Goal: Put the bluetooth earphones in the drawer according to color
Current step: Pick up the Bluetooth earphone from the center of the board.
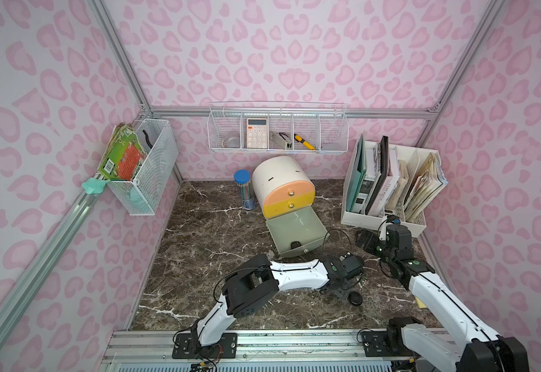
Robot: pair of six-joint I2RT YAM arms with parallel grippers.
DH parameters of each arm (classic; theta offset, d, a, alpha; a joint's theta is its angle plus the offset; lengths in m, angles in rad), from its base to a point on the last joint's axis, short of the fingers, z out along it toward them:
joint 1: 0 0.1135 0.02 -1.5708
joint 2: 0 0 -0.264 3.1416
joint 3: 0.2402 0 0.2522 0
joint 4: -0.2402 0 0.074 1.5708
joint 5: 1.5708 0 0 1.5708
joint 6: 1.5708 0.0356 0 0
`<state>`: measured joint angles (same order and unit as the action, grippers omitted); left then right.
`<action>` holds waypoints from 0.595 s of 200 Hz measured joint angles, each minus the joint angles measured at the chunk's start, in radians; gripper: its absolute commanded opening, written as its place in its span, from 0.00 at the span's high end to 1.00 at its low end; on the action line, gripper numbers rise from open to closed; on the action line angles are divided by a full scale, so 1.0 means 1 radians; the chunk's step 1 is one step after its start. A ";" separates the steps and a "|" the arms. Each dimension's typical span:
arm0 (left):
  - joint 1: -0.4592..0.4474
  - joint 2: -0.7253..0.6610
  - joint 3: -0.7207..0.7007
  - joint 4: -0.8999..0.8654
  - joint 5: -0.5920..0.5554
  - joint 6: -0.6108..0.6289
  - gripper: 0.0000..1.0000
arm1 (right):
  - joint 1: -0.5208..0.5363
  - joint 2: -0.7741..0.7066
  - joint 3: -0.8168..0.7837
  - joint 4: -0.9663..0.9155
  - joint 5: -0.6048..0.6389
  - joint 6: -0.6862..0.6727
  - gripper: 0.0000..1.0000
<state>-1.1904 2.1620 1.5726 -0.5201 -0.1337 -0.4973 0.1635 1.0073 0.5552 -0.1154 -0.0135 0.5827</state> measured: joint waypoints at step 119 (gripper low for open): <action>0.000 -0.089 -0.067 -0.013 -0.012 -0.001 0.52 | 0.000 0.064 -0.019 0.000 0.014 0.019 0.02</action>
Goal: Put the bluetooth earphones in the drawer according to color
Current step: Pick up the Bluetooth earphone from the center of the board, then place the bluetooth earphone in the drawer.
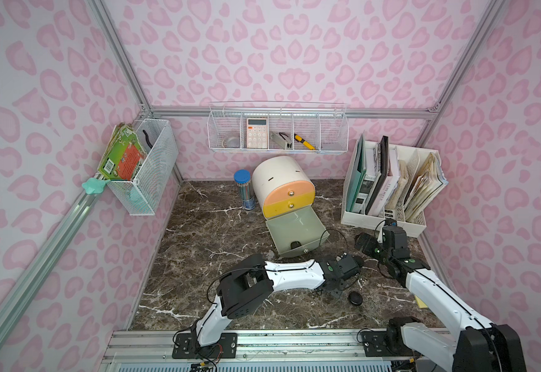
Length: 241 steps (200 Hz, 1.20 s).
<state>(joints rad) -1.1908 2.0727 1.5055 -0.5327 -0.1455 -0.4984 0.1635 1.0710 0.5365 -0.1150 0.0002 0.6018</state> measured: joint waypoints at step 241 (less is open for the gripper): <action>0.407 -0.223 0.032 -0.168 -0.125 0.106 0.05 | 0.149 0.216 0.208 0.031 -0.351 -0.063 0.02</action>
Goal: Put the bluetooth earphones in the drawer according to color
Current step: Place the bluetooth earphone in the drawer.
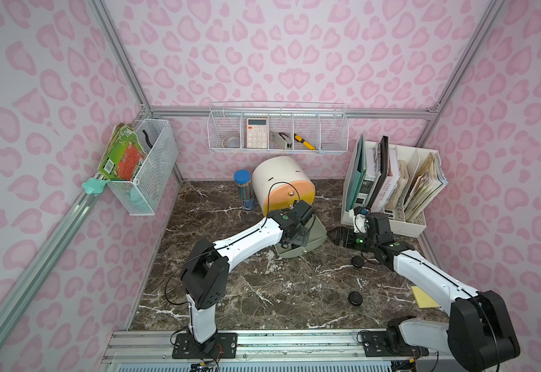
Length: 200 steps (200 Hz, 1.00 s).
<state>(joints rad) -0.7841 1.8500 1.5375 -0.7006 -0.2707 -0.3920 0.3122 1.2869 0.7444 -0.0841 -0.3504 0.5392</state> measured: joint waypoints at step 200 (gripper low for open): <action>0.438 -0.119 0.085 0.255 0.226 -0.003 0.01 | 0.013 0.707 0.964 0.092 -0.089 -0.143 0.11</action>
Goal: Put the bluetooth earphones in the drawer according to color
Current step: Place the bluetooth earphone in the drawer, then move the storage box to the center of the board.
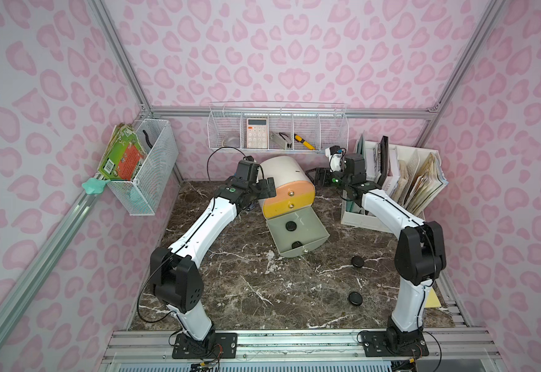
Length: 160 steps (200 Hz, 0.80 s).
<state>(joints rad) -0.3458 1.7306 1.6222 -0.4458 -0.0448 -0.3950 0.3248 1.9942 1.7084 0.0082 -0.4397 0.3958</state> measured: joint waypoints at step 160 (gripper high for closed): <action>0.015 0.021 -0.177 0.360 0.230 -0.113 0.02 | 0.050 0.167 0.192 -0.045 -0.199 -0.145 0.11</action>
<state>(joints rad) -0.3309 1.7519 1.4456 -0.0856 0.1852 -0.5076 0.3752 2.1609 1.9003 -0.0364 -0.6384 0.2508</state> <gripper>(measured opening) 0.985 0.886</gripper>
